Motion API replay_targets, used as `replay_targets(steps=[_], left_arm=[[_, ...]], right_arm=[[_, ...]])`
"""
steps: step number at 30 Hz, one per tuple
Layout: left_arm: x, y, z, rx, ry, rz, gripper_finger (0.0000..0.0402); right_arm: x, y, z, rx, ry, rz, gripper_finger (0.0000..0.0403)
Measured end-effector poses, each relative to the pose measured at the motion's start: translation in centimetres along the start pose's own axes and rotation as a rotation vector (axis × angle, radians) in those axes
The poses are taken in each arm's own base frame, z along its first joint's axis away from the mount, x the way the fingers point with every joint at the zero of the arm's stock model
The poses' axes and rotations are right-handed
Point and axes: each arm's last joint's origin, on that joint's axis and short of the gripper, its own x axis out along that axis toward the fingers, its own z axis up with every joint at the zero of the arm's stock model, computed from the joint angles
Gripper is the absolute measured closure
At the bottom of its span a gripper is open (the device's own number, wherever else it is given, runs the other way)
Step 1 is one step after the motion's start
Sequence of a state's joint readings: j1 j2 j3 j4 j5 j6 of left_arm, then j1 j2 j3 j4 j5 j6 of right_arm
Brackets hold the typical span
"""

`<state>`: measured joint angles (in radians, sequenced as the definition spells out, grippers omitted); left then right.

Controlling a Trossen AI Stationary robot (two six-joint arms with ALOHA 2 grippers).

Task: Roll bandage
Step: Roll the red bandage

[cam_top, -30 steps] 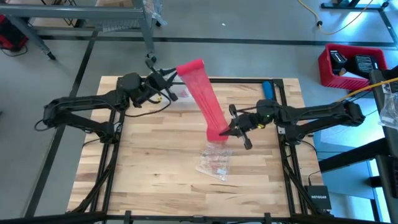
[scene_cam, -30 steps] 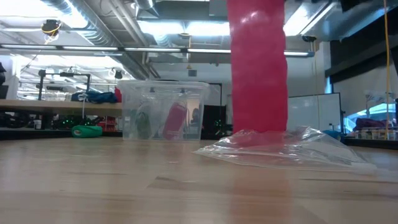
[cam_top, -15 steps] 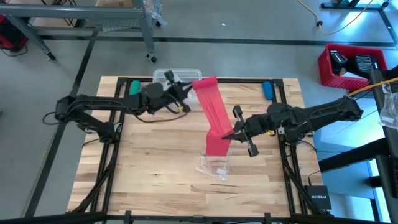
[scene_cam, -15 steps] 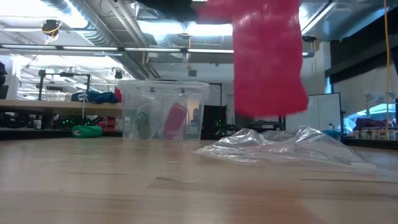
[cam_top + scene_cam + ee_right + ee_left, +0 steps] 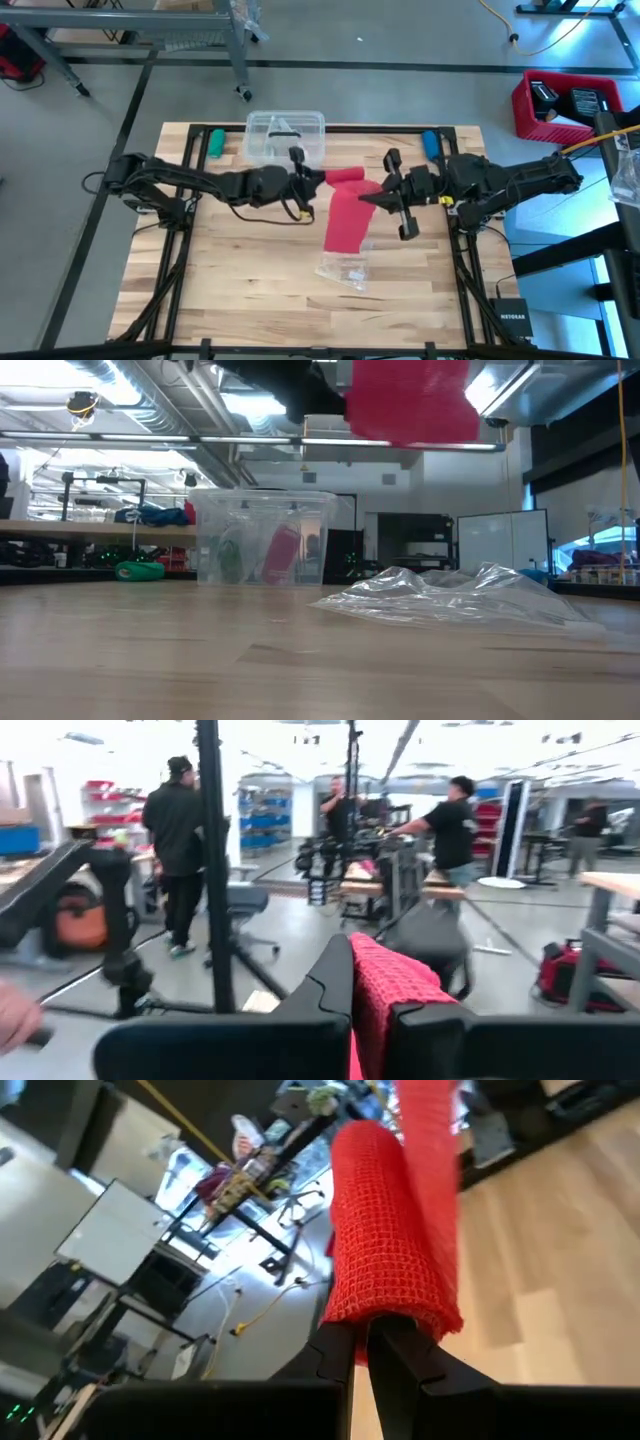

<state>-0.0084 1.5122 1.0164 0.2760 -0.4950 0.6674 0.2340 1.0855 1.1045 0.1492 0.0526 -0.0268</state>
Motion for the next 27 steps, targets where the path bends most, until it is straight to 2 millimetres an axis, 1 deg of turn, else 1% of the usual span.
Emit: replay_targets(steps=[5,12,18,21,27], left_arm=[[0.1,-2.4,0.3,0.066,-0.005,-0.058,0.0389],[-0.4,-5.2,0.9,0.153,-0.021,-0.133,0.0389],[-1.0,-6.3,1.5,0.178,-0.046,-0.158,0.0389],[-1.3,-6.6,1.8,0.195,-0.064,-0.165,0.0389],[-1.8,-7.2,2.1,0.227,-0.079,-0.181,0.0389]], right_arm=[[0.0,-1.2,0.3,0.045,-0.004,-0.064,0.0398],[-0.2,-4.4,-0.5,0.115,0.059,-0.18,0.0398],[-0.8,-7.0,-0.6,0.156,0.069,-0.279,0.0398],[-0.8,-8.1,-1.1,0.177,0.092,-0.327,0.0397],[0.2,-9.8,-3.3,0.249,0.192,-0.398,0.0397]])
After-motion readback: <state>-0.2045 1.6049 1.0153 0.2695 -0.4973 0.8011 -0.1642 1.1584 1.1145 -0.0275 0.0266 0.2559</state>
